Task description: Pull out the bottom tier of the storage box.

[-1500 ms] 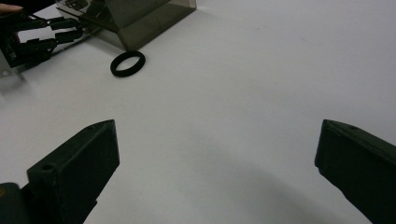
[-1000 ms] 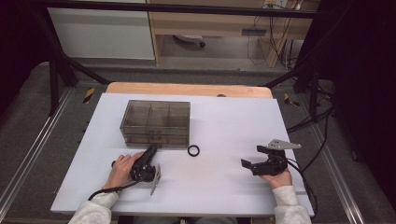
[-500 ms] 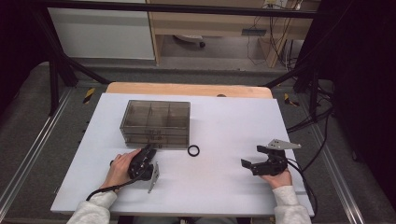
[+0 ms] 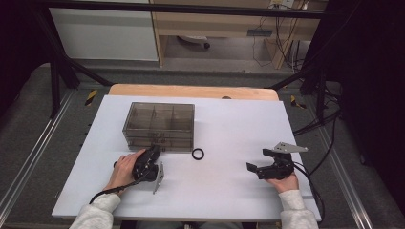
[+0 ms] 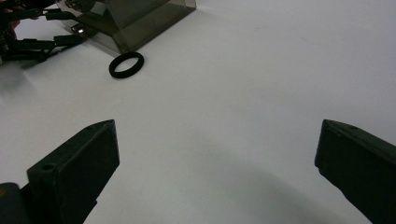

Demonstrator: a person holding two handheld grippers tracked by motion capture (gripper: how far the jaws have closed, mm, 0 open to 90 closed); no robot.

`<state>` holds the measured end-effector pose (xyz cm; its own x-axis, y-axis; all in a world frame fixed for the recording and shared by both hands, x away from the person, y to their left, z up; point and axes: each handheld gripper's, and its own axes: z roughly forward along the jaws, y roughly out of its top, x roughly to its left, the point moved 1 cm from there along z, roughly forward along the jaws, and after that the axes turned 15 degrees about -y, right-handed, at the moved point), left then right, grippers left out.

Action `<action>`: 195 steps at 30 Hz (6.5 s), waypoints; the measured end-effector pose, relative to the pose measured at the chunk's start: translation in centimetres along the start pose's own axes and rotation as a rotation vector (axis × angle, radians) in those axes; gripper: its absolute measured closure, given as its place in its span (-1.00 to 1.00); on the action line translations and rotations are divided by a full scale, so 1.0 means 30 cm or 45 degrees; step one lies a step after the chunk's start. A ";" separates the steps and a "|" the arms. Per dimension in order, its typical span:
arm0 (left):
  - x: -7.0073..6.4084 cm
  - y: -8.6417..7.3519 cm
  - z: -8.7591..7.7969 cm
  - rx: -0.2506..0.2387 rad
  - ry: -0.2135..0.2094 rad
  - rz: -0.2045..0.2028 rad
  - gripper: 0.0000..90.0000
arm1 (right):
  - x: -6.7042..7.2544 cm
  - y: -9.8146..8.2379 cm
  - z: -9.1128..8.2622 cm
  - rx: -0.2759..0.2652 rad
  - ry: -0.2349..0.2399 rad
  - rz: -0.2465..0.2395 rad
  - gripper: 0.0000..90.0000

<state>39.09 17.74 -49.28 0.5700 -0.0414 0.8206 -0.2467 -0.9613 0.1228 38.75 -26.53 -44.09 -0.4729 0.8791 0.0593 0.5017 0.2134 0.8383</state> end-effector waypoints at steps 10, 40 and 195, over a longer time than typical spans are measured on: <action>0.004 0.001 -0.004 0.009 0.008 0.033 0.50 | -0.001 0.000 0.000 -0.001 0.001 -0.001 -0.99; -0.007 -0.001 -0.020 0.002 0.012 0.049 0.52 | 0.000 0.000 0.000 -0.001 0.001 0.000 -0.99; -0.068 0.033 -0.169 -0.093 -0.149 -0.203 0.25 | -0.001 -0.001 -0.001 0.003 0.002 0.002 -0.99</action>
<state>33.72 18.25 -48.01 0.6926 0.0743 0.7175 -0.1996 -0.9361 0.2896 38.73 -26.58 -44.09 -0.4732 0.8788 0.0615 0.5041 0.2128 0.8370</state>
